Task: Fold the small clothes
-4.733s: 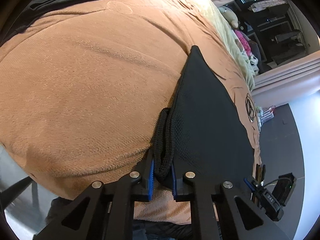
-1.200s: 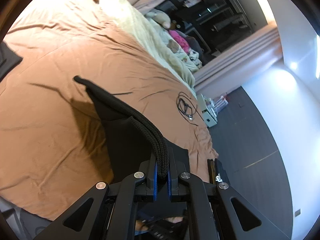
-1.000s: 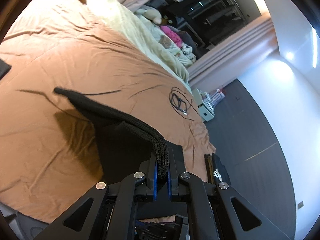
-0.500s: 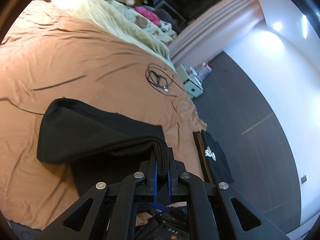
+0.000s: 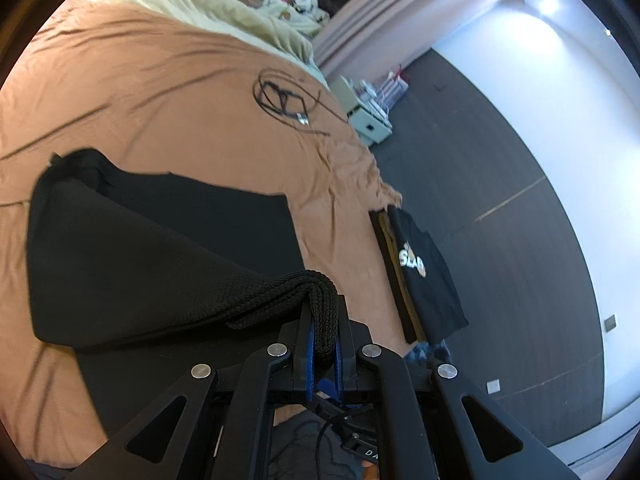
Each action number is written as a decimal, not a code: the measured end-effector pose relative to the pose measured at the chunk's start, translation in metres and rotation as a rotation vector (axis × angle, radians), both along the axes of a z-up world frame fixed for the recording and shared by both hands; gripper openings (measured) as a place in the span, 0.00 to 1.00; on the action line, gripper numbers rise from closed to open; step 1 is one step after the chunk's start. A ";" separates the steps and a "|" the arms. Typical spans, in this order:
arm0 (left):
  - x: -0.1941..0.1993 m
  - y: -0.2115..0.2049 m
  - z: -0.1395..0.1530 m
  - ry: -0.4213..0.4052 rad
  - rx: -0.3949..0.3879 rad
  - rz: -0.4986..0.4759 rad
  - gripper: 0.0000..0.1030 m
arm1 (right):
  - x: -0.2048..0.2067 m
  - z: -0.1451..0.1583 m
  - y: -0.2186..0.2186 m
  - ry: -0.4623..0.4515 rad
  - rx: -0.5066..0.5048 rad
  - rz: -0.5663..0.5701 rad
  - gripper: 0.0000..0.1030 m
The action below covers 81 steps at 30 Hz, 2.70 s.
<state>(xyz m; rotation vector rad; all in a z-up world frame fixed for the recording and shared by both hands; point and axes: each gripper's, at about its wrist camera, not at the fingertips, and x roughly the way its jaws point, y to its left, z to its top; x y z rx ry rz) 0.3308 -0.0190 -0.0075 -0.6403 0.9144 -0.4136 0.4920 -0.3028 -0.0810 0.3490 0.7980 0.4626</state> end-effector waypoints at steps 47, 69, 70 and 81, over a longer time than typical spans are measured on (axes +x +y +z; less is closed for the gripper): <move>-0.061 0.083 -0.152 0.321 0.152 0.171 0.47 | 0.081 -0.001 0.100 -0.051 -0.571 0.311 0.49; -0.053 0.084 -0.144 0.299 0.210 0.175 0.44 | 0.097 0.022 0.056 0.040 -0.268 0.328 0.07; -0.053 0.084 -0.143 0.299 0.211 0.174 0.44 | 0.096 0.022 0.054 0.040 -0.263 0.320 0.07; -0.042 0.073 -0.143 0.297 0.234 0.150 0.44 | 0.088 0.008 0.008 0.078 -0.180 0.221 0.07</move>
